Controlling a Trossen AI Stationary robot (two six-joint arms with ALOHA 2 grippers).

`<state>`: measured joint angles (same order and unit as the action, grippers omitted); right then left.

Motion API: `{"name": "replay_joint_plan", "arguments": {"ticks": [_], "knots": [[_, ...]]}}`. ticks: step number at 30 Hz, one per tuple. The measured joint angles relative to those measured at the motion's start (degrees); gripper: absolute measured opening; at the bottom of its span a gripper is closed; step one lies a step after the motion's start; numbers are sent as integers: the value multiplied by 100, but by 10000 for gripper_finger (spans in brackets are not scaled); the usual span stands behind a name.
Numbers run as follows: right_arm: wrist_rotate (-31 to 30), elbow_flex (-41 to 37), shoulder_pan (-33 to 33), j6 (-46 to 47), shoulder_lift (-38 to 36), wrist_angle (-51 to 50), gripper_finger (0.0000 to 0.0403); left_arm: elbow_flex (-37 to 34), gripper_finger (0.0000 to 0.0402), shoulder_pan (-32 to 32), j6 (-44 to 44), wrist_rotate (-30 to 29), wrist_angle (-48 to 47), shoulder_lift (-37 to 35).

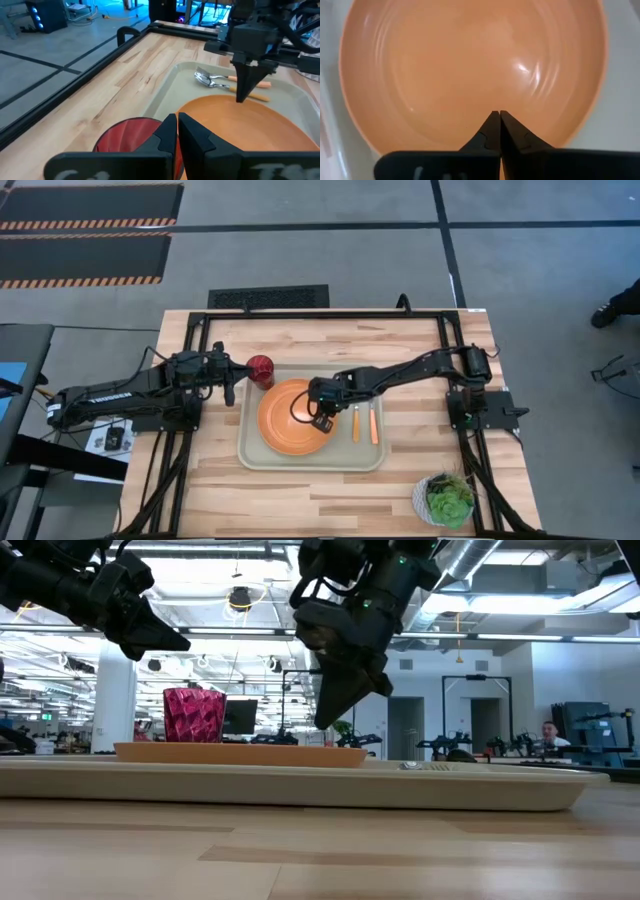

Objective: Pick and place plate/cup/fork/spoon on tray
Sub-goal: Adjust the orange plate on the gray serving tray

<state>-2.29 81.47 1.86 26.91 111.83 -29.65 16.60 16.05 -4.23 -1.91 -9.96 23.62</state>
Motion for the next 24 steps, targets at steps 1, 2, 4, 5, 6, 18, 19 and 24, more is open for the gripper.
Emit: {"name": "replay_joint_plan", "arguments": {"ticks": [1, 2, 4, 5, 6, 18, 19, 24], "knots": [[18, 0, 0, -28, 0, 1, 12, 0, 6, -2, 0, 0, 0, 0], [55, 0, 3, -42, 0, 10, 13, 0, 6, 0, 0, 0, 0, 2], [88, 0, -17, -64, 0, 27, 18, 0, 6, -2, -1, 0, 0, 1], [88, 0, -34, -88, 1, 32, 19, 0, 6, -2, -2, 0, 9, 0], [91, 0, -45, -119, 0, 45, 20, 0, 6, -1, -2, 0, 20, 1], [150, 0, -55, -506, 2, 507, 17, 0, 6, 0, -4, 0, 40, 2], [145, 0, -62, -530, 2, 592, 17, 0, 6, 0, -4, 0, 40, 0], [192, 0, -89, -646, 6, 889, 15, 0, 6, 0, -5, 0, 40, 0]]}}
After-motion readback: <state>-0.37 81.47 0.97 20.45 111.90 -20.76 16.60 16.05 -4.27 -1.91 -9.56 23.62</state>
